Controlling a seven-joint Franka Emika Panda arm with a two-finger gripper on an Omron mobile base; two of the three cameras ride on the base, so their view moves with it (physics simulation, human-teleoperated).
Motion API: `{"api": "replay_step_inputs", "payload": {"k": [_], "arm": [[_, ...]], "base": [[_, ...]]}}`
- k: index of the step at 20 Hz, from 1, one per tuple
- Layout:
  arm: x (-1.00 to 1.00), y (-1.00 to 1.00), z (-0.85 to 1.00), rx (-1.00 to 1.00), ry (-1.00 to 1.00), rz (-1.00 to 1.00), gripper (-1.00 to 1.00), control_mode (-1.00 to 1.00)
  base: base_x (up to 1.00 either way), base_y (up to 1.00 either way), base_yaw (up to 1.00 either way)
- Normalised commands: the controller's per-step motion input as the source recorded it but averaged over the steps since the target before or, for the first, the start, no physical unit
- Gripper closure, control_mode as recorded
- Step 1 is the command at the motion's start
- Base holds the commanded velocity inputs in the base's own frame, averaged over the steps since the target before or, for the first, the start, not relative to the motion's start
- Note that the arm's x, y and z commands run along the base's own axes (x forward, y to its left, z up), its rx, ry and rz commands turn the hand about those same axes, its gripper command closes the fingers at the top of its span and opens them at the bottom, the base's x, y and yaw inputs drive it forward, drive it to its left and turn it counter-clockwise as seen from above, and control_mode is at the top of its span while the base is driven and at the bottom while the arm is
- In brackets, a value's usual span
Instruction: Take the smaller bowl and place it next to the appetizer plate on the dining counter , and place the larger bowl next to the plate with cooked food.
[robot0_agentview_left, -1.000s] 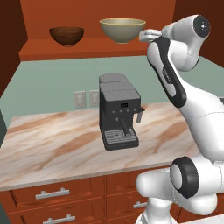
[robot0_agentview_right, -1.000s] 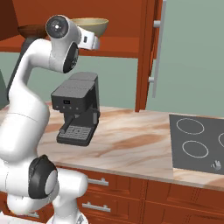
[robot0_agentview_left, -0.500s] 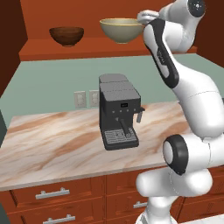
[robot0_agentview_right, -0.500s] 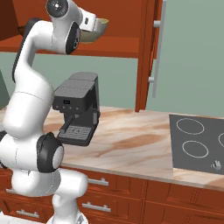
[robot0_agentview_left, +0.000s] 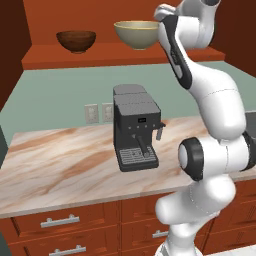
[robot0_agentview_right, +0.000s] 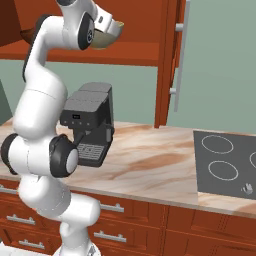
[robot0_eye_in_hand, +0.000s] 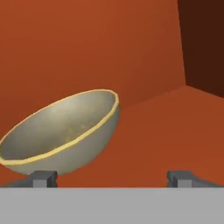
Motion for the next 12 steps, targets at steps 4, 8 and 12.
{"api": "replay_step_inputs", "payload": {"k": [4,8,12], "arm": [[0.54,0.0,-0.02,0.07,0.09,-0.15,-1.0,-1.0],[0.5,0.0,-0.21,0.07,0.04,-0.06,-1.0,-1.0],[0.56,0.0,-0.27,0.05,0.0,-0.02,-1.0,-1.0]], "base": [[0.0,0.0,0.0],[0.0,0.0,0.0],[0.0,0.0,0.0]]}}
